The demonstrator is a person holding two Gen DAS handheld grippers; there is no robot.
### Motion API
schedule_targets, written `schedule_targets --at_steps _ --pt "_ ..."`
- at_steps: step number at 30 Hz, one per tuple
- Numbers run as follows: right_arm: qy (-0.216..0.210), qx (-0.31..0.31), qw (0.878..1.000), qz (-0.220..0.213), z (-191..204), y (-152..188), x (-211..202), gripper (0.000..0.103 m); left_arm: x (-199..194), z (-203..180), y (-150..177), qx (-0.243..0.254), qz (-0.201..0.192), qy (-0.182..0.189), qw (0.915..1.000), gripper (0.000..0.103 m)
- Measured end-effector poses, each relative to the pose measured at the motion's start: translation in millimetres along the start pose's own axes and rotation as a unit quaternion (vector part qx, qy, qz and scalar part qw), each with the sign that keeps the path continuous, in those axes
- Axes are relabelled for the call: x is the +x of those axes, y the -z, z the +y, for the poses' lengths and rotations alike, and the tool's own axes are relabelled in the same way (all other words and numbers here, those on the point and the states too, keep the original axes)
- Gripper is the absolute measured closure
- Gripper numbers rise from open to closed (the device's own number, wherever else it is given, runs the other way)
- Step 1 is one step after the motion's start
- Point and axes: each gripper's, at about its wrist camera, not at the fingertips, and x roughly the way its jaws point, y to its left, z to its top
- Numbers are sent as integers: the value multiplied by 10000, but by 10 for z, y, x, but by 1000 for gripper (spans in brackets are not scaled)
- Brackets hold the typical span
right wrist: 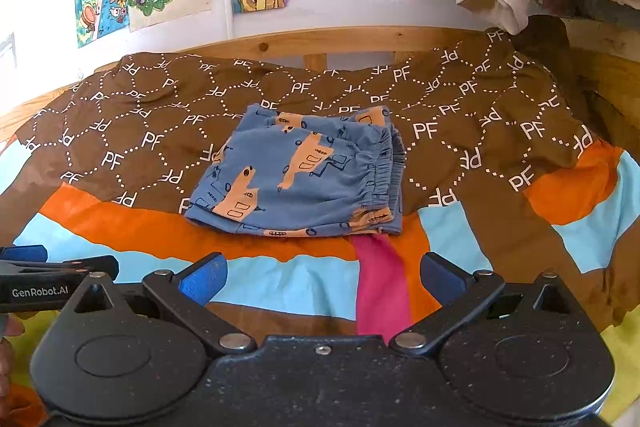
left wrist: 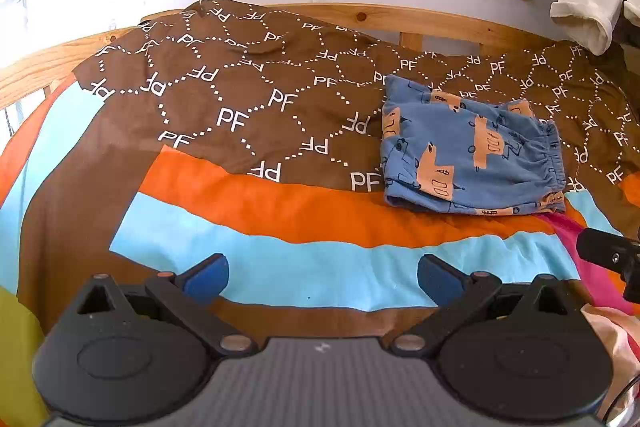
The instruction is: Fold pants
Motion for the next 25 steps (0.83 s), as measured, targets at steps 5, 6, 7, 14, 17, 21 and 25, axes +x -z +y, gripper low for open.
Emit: schedule_targets --at_steps 5,6,7,14,17,21,25 --pt "0 3 10000 7 -2 -2 1 1 8 9 1 -29 20 -6 10000 0" --pt "1 0 10000 9 -1 0 1 1 9 13 1 -37 26 -5 10000 0" --pt "3 -1 10000 8 -3 -3 1 1 12 15 1 -47 33 -6 10000 0" --pt "28 19 10000 28 -7 3 9 1 13 14 -5 -19 40 -63 10000 0" --pt "17 10 10000 32 -10 -2 14 1 1 14 -33 -23 69 -128 9999 0" --pt "12 10 10000 37 -5 -2 14 1 12 20 -39 12 77 -196 9998 0" --pt "-6 14 10000 51 0 4 15 1 38 38 -15 -48 194 -136 9997 0"
